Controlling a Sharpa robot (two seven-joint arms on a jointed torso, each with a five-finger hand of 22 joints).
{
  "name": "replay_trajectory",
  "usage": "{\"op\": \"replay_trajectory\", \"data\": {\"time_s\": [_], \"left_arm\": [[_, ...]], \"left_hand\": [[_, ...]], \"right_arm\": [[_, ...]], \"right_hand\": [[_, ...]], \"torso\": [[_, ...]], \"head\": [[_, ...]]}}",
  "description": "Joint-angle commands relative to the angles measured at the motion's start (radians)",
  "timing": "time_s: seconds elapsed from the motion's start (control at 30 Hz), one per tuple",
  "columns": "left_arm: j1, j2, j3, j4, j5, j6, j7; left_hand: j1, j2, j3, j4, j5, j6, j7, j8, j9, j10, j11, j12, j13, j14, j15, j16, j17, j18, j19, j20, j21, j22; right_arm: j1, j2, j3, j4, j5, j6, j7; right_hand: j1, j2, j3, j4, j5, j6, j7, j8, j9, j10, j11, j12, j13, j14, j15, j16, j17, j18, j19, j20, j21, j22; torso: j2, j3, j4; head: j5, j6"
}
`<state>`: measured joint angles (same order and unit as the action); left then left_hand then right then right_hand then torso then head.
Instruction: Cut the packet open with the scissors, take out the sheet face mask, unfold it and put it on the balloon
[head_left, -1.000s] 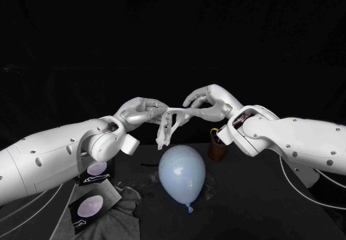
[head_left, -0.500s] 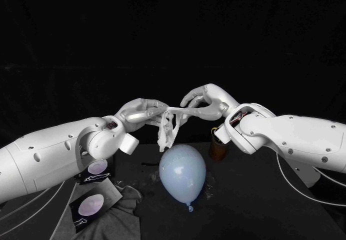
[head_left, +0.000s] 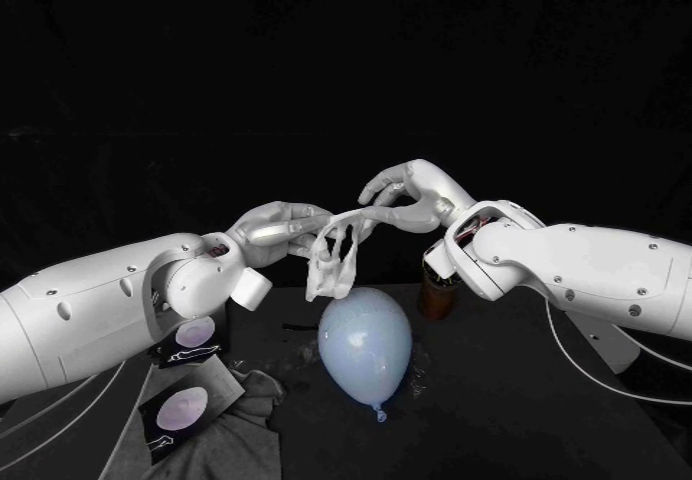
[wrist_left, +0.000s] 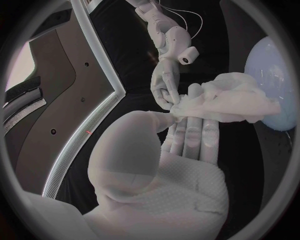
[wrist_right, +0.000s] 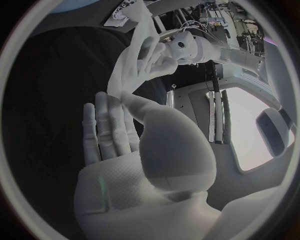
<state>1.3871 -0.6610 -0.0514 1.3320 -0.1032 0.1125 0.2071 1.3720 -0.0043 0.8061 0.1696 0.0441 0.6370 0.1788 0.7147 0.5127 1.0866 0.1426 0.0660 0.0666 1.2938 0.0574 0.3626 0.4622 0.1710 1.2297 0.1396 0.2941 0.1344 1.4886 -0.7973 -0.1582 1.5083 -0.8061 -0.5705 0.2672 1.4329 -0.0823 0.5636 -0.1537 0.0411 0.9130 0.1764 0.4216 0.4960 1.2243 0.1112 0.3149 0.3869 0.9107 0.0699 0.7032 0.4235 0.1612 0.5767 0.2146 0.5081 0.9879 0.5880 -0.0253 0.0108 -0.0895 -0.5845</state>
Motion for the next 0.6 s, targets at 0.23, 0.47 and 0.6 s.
{"op": "replay_trajectory", "data": {"time_s": [0.23,0.47,0.6], "left_arm": [[0.002,-0.003,0.001,-0.003,0.03,0.041,-0.021],[0.002,0.0,0.001,-0.009,0.041,0.049,-0.017],[0.002,0.001,0.001,-0.012,0.042,0.052,-0.017]], "left_hand": [[-0.023,-0.005,0.022,0.003,0.005,-0.016,0.019,0.031,0.263,0.0,-0.013,0.001,0.001,0.043,-0.015,0.127,0.093,0.01,0.064,-0.015,0.06,0.03],[-0.034,-0.01,0.035,0.007,0.004,-0.022,0.016,0.044,0.265,0.001,-0.019,0.002,0.001,0.048,-0.024,0.275,0.191,0.006,0.093,-0.029,0.136,0.076],[-0.04,-0.011,0.039,0.009,0.005,-0.021,0.013,0.048,0.263,0.006,-0.02,0.002,0.001,0.038,-0.026,0.385,0.253,0.002,0.087,-0.034,0.198,0.118]], "right_arm": [[0.027,0.036,0.004,-0.048,-0.308,0.152,0.006],[0.032,0.062,0.003,-0.049,-0.496,0.243,-0.035],[0.032,0.066,0.003,-0.047,-0.557,0.237,-0.057]], "right_hand": [[0.012,0.016,0.069,-0.087,0.007,-0.001,-0.005,0.008,-0.001,0.011,-0.014,-0.002,0.0,0.003,-0.006,-0.006,-0.003,0.022,0.003,-0.004,-0.006,0.002],[0.013,0.015,0.066,-0.088,0.007,0.001,-0.006,0.009,-0.001,0.013,-0.015,-0.003,-0.001,0.005,-0.007,-0.008,-0.004,0.022,0.005,-0.004,-0.007,0.002],[0.014,0.015,0.063,-0.088,0.007,0.005,-0.007,0.01,-0.001,0.015,-0.016,-0.004,-0.002,0.007,-0.008,-0.009,-0.006,0.022,0.008,-0.005,-0.008,0.001]], "torso": [[-0.001,0.0,-0.0004],[-0.001,-0.0003,-0.0007],[0.0,-0.0002,-0.0003]], "head": [[-0.003,-0.002],[-0.006,-0.005],[-0.007,-0.003]]}}
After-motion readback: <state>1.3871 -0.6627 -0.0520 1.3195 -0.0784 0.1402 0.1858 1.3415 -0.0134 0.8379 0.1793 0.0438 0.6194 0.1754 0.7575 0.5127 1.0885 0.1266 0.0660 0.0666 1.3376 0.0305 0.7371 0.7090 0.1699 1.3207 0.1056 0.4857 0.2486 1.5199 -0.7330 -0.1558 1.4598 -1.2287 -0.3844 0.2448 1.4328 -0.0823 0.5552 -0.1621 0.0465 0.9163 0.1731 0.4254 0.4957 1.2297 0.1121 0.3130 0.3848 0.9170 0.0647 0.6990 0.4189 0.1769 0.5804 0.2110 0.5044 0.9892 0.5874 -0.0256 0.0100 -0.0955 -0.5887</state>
